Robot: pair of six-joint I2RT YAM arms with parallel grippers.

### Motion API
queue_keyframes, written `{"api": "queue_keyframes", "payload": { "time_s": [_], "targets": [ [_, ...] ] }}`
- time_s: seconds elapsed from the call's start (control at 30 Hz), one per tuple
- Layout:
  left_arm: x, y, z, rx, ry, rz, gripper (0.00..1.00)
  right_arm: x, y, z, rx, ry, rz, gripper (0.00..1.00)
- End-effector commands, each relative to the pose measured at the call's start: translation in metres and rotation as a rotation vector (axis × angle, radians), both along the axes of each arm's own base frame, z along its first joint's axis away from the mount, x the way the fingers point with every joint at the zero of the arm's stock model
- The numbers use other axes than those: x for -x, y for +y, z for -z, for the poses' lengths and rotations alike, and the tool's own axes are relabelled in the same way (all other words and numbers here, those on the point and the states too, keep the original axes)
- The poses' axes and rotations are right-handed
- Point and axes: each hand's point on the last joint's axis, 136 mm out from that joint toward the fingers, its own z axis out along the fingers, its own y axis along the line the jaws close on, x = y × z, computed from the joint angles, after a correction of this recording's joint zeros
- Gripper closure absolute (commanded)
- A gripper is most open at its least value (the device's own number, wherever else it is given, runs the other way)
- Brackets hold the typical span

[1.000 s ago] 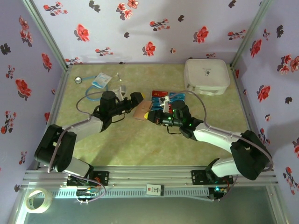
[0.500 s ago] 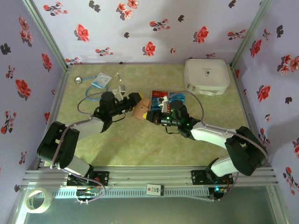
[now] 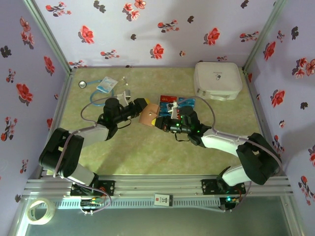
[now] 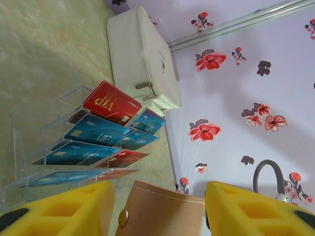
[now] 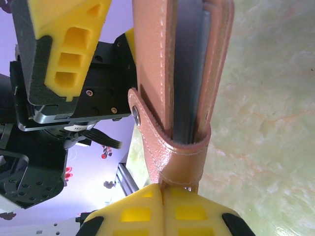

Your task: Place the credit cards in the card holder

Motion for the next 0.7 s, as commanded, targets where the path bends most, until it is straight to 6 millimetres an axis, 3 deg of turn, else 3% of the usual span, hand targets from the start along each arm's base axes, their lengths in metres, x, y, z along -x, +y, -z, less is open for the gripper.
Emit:
{"api": "queue_keyframes", "payload": {
  "time_s": [0.0,0.2,0.5,0.53,0.6,0.67],
  "targets": [
    [0.006,-0.002,-0.004,0.027,-0.019,0.033,0.49,-0.006,-0.002,0.002,-0.003,-0.024,0.018,1.0],
    [0.008,-0.001,0.001,0.019,-0.014,0.036,0.53,-0.007,-0.002,0.003,-0.003,-0.022,0.024,1.0],
    [0.009,0.0,0.005,0.005,-0.016,0.038,0.68,-0.009,-0.002,0.006,-0.001,-0.012,0.029,1.0],
    [0.009,0.0,0.004,0.003,-0.021,0.038,0.72,-0.01,-0.003,0.006,0.0,-0.011,0.031,0.98],
    [0.01,0.0,0.005,-0.004,-0.021,0.037,0.79,-0.01,-0.007,0.006,0.006,-0.005,0.035,0.82],
    [0.01,0.002,0.007,-0.017,-0.027,0.038,0.86,-0.01,-0.017,0.006,0.035,-0.006,0.053,0.72]
  ]
}}
